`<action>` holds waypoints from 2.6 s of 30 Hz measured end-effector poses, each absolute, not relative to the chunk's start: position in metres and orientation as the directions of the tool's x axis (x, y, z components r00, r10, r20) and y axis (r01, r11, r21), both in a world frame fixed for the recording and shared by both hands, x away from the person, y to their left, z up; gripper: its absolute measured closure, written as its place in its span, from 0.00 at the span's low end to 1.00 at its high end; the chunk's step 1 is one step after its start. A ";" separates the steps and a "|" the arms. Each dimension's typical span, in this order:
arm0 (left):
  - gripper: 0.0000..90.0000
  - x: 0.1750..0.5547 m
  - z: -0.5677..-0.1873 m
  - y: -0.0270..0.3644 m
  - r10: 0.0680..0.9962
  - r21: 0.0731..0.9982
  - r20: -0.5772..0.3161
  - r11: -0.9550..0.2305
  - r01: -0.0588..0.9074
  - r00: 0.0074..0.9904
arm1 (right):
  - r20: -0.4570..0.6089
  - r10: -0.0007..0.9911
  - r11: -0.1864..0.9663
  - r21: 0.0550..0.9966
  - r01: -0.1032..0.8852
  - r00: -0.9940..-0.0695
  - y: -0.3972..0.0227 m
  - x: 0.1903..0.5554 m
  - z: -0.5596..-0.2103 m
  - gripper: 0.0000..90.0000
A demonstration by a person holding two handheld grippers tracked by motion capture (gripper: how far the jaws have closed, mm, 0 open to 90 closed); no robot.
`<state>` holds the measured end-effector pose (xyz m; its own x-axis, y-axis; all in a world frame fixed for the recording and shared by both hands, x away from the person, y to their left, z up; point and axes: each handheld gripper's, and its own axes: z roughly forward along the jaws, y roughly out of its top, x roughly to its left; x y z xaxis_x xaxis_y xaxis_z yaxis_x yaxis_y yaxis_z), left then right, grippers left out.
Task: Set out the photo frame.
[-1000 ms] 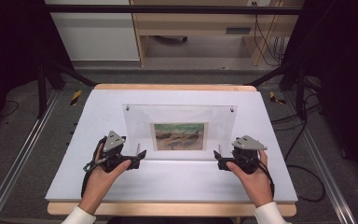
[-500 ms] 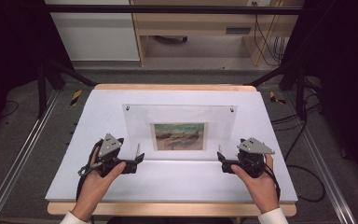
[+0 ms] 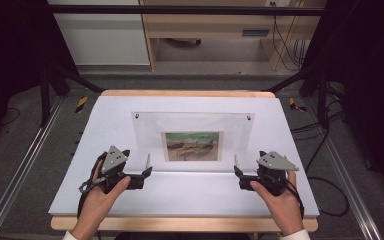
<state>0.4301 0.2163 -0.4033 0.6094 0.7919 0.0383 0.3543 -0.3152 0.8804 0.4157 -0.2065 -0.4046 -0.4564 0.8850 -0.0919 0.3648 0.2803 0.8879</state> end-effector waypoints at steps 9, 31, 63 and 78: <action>0.06 0.424 -0.401 0.229 0.794 0.882 0.041 -0.314 0.352 0.606 | -0.113 0.892 0.293 0.882 0.370 -0.437 -0.221 0.404 -0.407 0.07; 0.06 0.423 -0.403 0.269 0.823 0.875 0.082 -0.329 0.354 0.562 | -0.119 0.920 0.275 0.875 0.399 -0.373 -0.264 0.391 -0.415 0.06; 0.06 0.453 -0.424 0.324 0.886 0.827 0.102 -0.328 0.457 0.451 | -0.087 0.958 0.218 0.841 0.495 -0.273 -0.307 0.417 -0.444 0.06; 0.06 0.475 -0.439 0.323 0.901 0.808 0.092 -0.316 0.497 0.423 | -0.069 0.961 0.207 0.823 0.529 -0.268 -0.302 0.441 -0.458 0.07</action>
